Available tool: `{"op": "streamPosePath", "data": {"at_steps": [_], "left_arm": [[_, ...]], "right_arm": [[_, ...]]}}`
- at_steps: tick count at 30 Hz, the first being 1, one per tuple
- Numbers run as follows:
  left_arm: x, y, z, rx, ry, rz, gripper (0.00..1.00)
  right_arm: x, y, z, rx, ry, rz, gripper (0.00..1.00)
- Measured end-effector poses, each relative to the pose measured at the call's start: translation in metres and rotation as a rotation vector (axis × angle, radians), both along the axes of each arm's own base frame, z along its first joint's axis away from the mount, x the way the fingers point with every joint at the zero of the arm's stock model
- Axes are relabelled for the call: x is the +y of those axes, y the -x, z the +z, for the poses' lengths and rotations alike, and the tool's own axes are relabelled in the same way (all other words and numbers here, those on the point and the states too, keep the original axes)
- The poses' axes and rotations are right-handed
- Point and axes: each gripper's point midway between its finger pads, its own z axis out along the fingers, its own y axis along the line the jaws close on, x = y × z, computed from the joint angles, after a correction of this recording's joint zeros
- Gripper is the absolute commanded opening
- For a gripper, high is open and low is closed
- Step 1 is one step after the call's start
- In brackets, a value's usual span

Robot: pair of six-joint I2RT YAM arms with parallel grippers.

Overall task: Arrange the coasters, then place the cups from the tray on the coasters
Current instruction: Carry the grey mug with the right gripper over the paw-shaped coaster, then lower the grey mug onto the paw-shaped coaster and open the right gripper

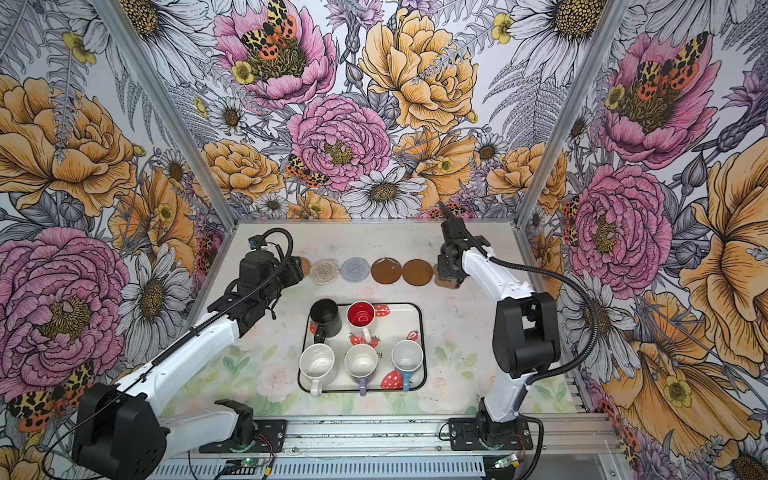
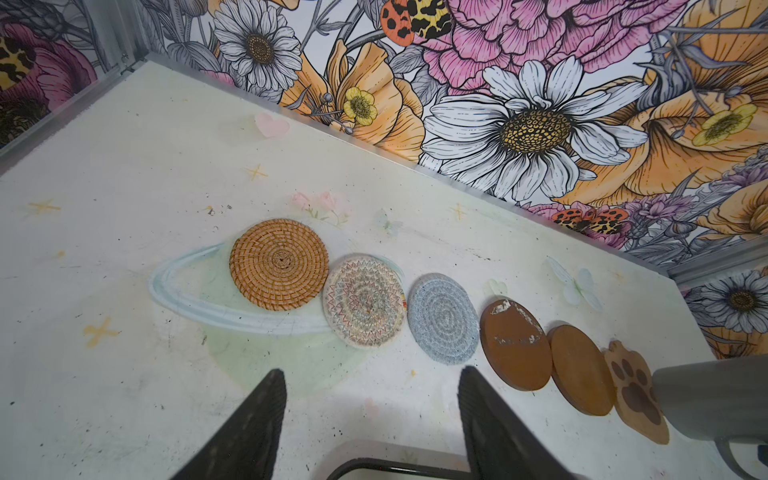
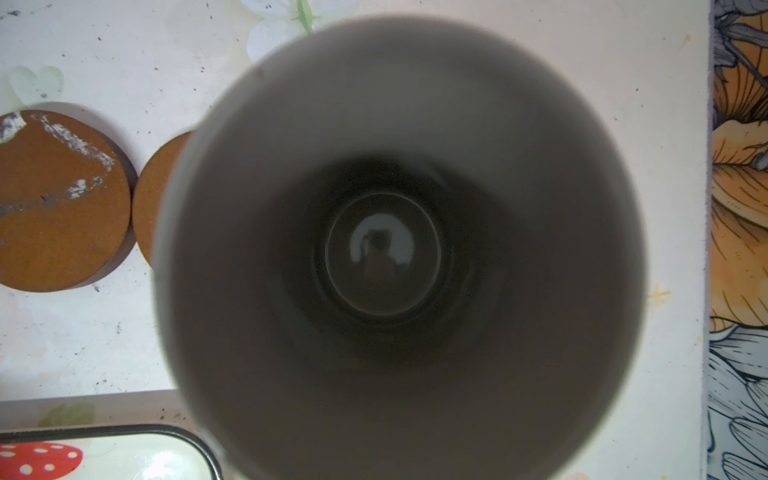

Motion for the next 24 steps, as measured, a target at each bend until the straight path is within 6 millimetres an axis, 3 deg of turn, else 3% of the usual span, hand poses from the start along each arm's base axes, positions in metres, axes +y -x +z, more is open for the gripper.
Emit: {"op": "streamPosePath", "data": {"at_steps": [11,24], "left_arm": [[0.002,0.000,0.000,-0.002,0.003,0.006,0.66],[0.003,0.002,0.001,-0.004,0.004,0.008,0.66]], "right_arm": [[-0.004,-0.015,-0.001,-0.008,-0.009,-0.013,0.00],[-0.001,-0.018,-0.013,0.015,-0.019,-0.008,0.00]]}}
